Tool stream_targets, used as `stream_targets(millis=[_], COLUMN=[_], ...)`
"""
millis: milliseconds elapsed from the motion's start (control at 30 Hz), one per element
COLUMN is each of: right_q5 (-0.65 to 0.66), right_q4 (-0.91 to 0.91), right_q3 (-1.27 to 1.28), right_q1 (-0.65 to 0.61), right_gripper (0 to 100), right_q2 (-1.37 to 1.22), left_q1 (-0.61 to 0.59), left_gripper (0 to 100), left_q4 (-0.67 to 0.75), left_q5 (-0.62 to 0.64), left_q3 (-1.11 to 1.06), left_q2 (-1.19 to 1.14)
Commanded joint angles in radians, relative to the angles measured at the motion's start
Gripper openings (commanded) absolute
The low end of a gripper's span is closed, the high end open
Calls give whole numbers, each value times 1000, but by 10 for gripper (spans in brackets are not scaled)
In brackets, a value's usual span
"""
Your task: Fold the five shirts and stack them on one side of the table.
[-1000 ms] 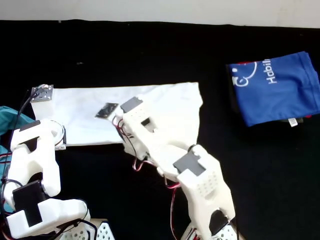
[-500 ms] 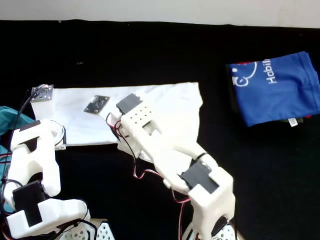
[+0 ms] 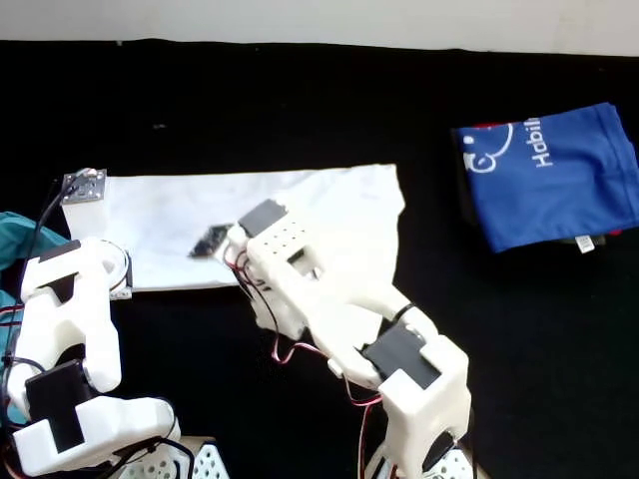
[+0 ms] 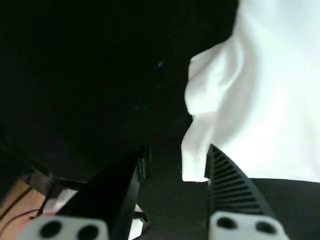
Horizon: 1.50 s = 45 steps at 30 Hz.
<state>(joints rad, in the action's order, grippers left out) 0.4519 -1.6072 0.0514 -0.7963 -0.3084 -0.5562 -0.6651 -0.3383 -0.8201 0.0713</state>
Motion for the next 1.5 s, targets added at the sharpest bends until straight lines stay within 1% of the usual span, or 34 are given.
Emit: stream_targets(millis=[0, 133, 233, 467, 533, 600, 633, 700, 733, 833, 967, 1100, 1300, 1467], right_q5=[38, 54, 54, 54, 54, 54, 54, 55, 58, 130, 152, 149, 152, 152], right_q4=[97, 260, 344, 403, 407, 407, 407, 403, 401, 366, 243, 188, 182, 203], right_q3=[73, 179, 242, 303, 311, 311, 311, 311, 311, 300, 194, 22, -171, -312], right_q1=[56, 120, 147, 151, 151, 151, 151, 151, 151, 151, 166, 245, 367, 401], right_gripper=[187, 187, 187, 185, 136, 31, 0, 25, 17, 5, 5, 5, 5, 5], right_q2=[59, 58, 58, 58, 58, 58, 58, 59, 61, 67, 67, 62, 56, -47], left_q1=[12, 12, 12, 12, 12, 12, 12, 12, 12, 12, 12, 12, 12, 12], left_gripper=[12, 12, 12, 12, 12, 12, 12, 12, 12, 12, 12, 12, 12, 12], left_q4=[14, 14, 14, 14, 14, 14, 14, 14, 14, 14, 14, 14, 14, 14], left_q5=[11, 11, 11, 11, 11, 11, 11, 11, 11, 11, 11, 11, 11, 11], left_q3=[-1, -1, -1, -1, -1, -1, -1, -1, -1, -1, -1, -1, -1, -1], left_q2=[-7, -7, -7, -7, -7, -7, -7, -7, -7, -7, -7, -7, -7, -7])
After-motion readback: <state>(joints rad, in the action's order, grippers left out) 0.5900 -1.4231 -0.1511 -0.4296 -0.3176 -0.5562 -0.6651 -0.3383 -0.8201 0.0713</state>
